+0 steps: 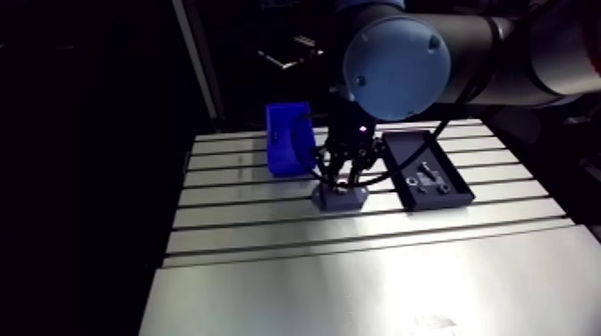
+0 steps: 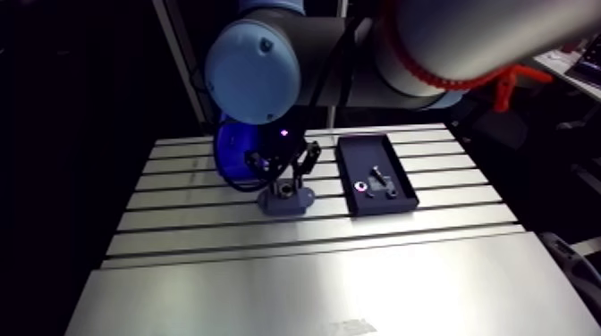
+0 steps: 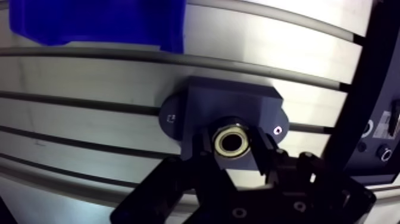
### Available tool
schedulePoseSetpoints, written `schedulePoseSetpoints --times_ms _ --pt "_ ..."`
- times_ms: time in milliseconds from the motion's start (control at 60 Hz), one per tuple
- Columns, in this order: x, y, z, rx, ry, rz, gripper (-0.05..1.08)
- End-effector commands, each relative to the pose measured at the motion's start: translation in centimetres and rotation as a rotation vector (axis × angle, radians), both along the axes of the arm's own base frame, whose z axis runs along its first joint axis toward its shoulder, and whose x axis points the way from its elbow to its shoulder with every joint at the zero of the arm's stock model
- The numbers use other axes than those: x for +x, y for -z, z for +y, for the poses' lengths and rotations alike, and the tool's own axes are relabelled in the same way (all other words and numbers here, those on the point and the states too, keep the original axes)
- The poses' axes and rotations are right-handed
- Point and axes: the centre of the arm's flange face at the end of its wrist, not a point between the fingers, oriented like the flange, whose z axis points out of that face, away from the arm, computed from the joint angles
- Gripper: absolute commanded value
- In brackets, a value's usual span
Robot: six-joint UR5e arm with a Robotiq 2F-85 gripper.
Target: Pick up the bearing and press it into the housing until flush.
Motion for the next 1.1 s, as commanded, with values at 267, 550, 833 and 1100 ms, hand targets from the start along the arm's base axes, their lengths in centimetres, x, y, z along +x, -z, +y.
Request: schedulePoseSetpoints --times_ms 267,550,833,1100 --pt "-0.04 0.04 0.15 0.015 -0.002 0.002 0.91" --pt "0.01 0.08 0.18 0.018 -0.002 0.000 0.91" --pt "0.02 0.35 0.23 0.016 -0.001 -0.006 0.91" --pt "0.03 0.37 0.24 0.016 -0.001 -0.008 0.90"
